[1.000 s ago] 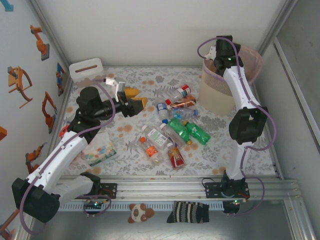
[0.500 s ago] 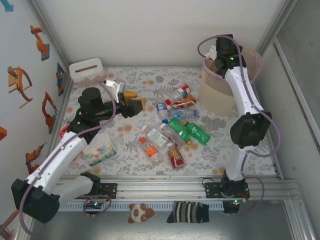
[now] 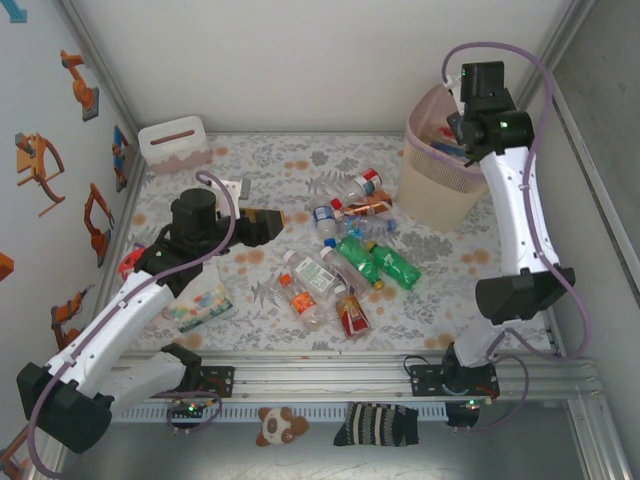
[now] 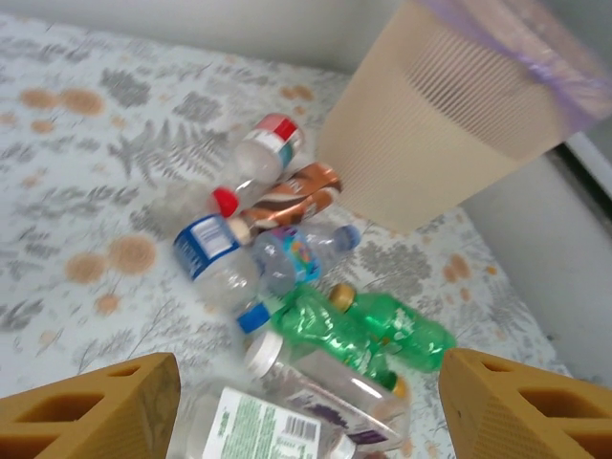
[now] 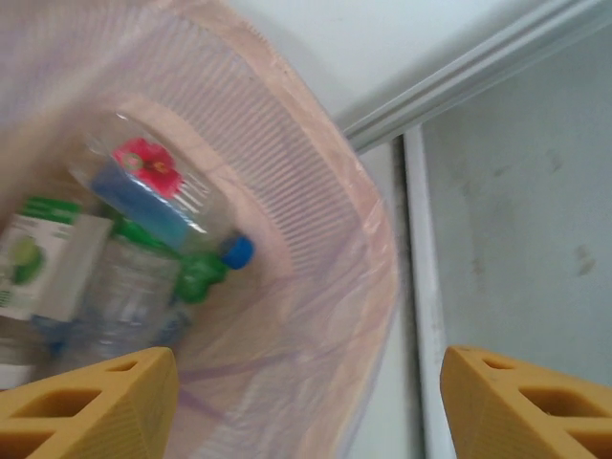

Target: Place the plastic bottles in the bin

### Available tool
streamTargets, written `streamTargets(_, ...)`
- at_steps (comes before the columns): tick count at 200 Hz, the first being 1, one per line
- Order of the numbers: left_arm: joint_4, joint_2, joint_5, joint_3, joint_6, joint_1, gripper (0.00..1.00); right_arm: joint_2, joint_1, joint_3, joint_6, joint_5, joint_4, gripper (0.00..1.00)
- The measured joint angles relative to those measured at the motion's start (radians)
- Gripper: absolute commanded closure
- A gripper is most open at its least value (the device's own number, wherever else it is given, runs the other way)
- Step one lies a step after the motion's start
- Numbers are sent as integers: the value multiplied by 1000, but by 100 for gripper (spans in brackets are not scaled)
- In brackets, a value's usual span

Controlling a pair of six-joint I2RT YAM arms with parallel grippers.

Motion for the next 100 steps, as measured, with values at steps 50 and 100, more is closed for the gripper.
streamTargets(50, -142, 10, -146, -13, -136, -52, 29, -240, 2, -247, 424, -292, -6, 35)
streamTargets(100, -200, 34, -178, -107, -304, -98, 29, -363, 31, -435, 679, -515, 43, 39)
